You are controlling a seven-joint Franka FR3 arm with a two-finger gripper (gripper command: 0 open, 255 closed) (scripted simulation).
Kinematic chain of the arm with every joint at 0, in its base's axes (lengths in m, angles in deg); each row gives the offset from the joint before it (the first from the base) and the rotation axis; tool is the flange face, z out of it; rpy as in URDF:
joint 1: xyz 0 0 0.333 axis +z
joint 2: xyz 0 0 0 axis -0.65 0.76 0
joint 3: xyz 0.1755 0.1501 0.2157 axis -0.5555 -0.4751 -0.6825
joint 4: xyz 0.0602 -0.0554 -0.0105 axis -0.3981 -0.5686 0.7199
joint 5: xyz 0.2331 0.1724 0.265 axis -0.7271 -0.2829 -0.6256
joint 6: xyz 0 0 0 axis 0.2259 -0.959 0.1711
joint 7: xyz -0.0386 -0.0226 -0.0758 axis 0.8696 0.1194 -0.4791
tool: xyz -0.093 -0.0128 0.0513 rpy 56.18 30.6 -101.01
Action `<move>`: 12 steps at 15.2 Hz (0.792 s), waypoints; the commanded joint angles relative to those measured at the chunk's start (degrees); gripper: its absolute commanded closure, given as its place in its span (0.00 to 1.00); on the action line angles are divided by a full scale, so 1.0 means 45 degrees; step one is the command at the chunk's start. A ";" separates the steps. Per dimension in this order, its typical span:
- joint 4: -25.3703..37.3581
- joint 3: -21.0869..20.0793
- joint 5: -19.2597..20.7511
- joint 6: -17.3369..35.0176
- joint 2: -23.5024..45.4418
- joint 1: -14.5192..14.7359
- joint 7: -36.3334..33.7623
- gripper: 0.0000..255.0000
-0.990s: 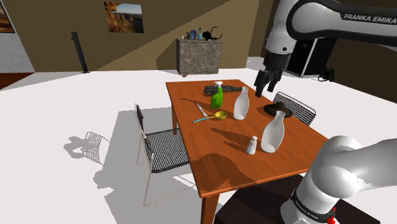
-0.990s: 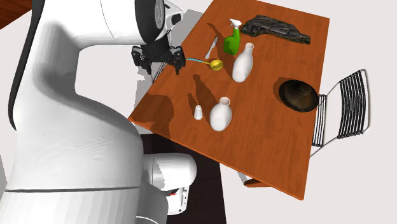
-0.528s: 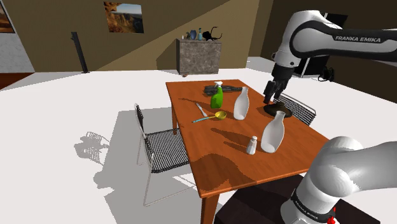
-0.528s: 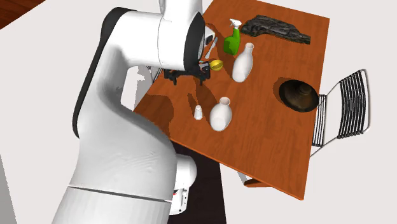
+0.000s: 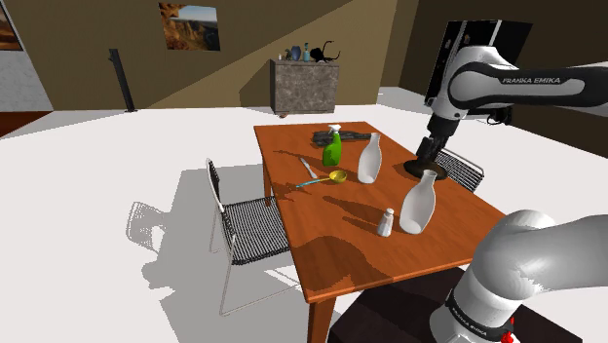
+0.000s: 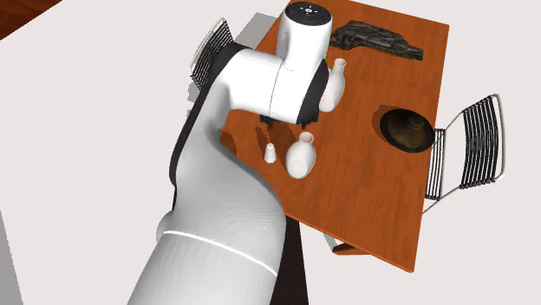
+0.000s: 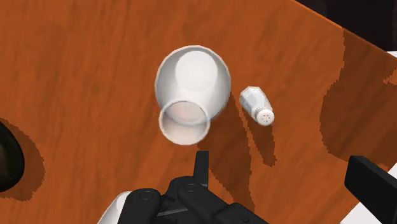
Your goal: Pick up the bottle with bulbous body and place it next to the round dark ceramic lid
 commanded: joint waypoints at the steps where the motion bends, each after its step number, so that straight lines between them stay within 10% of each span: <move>1: -0.0062 0.0781 0.0365 0.0603 0.0383 -0.0134 0.0675 0.00; 12: -0.0889 0.2594 0.1037 0.3027 0.1724 -0.0152 0.1748 0.00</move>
